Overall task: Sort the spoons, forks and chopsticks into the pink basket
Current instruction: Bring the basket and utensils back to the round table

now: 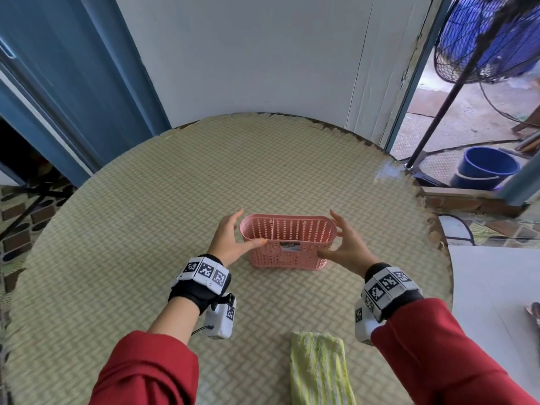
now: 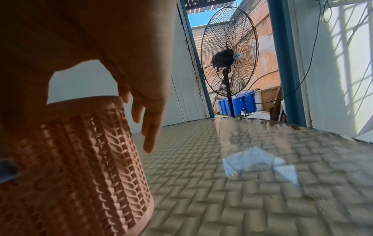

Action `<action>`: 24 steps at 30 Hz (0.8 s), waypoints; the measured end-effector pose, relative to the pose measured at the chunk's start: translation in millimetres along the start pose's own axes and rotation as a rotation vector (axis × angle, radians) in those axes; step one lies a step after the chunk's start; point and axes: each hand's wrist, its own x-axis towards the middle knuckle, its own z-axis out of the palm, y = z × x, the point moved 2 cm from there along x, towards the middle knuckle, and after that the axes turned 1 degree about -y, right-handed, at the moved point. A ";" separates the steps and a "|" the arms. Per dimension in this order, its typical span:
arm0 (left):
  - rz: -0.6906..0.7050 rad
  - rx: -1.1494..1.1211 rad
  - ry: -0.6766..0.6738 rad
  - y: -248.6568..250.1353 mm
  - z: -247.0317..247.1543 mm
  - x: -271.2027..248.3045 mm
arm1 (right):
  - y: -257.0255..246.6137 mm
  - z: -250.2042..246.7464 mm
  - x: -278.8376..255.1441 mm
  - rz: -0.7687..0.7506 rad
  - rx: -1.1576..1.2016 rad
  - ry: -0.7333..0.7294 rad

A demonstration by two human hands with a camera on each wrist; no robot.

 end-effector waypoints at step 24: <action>0.343 -0.012 -0.629 162.1 339.1 -222.3 | 234.4 -112.7 -332.2 0.380 0.076 0.327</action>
